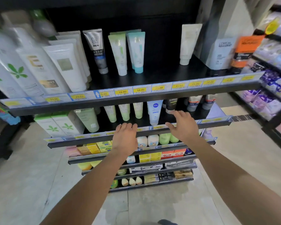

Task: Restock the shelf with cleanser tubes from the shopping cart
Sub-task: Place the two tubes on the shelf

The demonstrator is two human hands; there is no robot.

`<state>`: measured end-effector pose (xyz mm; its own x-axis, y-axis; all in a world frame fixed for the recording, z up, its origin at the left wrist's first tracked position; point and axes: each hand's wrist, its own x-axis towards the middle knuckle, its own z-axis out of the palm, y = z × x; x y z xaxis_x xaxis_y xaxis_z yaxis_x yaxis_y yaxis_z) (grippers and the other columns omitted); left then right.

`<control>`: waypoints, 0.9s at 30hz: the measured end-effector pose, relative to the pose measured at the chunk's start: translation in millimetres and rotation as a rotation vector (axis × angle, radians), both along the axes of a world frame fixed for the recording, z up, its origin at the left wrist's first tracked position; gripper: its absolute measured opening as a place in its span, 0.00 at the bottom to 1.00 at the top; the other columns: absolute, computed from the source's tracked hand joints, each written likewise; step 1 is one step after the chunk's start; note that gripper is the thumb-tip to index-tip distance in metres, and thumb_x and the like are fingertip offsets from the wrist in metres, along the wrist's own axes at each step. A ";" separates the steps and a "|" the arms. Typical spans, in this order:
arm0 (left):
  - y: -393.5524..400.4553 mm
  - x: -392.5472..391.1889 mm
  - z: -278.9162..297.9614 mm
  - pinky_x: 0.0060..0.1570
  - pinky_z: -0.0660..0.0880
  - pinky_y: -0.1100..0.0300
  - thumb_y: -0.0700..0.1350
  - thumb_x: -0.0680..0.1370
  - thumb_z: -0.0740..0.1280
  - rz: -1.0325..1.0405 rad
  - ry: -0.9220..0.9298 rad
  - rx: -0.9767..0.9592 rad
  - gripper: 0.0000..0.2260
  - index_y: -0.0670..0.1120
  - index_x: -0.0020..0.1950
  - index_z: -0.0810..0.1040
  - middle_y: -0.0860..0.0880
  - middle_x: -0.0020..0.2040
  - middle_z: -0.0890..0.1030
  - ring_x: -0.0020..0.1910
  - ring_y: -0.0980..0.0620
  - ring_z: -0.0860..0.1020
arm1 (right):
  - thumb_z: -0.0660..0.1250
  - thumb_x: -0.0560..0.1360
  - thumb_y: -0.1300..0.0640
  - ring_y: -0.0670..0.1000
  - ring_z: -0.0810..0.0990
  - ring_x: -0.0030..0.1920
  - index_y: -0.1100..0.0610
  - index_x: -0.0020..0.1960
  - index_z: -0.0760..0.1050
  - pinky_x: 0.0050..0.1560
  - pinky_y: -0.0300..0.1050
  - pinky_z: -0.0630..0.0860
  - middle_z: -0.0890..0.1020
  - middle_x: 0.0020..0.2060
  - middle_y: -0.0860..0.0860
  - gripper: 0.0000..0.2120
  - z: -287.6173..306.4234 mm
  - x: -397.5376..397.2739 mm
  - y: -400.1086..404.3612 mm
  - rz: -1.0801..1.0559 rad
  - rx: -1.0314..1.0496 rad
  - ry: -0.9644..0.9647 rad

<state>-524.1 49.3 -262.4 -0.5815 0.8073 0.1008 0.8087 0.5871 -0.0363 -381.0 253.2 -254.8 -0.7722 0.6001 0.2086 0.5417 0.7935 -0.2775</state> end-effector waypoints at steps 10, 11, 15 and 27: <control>-5.6 47.6 62.0 0.66 0.67 0.51 0.47 0.78 0.63 -0.252 0.064 0.083 0.20 0.47 0.70 0.73 0.48 0.63 0.78 0.64 0.45 0.74 | 0.68 0.74 0.44 0.61 0.76 0.61 0.54 0.66 0.73 0.55 0.56 0.75 0.79 0.61 0.55 0.24 67.3 134.2 -75.0 -0.298 0.186 -0.072; -1.9 56.0 65.9 0.63 0.69 0.51 0.47 0.77 0.64 -0.293 0.075 0.103 0.19 0.47 0.68 0.76 0.48 0.60 0.80 0.61 0.45 0.75 | 0.67 0.75 0.43 0.61 0.75 0.62 0.53 0.67 0.73 0.56 0.55 0.75 0.78 0.62 0.54 0.24 70.9 151.6 -80.9 -0.342 0.192 -0.083; 17.1 102.5 80.5 0.54 0.73 0.48 0.46 0.74 0.67 -0.422 0.080 0.161 0.14 0.44 0.59 0.80 0.45 0.51 0.82 0.52 0.42 0.79 | 0.64 0.76 0.41 0.58 0.74 0.62 0.51 0.68 0.70 0.56 0.53 0.74 0.77 0.63 0.51 0.24 80.9 218.3 -101.1 -0.445 0.216 -0.219; 91.7 295.0 109.0 0.51 0.74 0.49 0.49 0.75 0.66 -0.710 -0.022 0.254 0.17 0.46 0.62 0.78 0.47 0.54 0.81 0.53 0.44 0.78 | 0.62 0.76 0.39 0.55 0.70 0.67 0.48 0.71 0.66 0.60 0.52 0.73 0.72 0.69 0.47 0.26 96.3 409.4 -112.3 -0.874 0.111 -0.120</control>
<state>-229.1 141.0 -153.3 0.0659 0.9422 0.3284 0.9948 -0.0876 0.0515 28.3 140.8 -158.6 -0.0678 0.9665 0.2477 0.9868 0.1015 -0.1260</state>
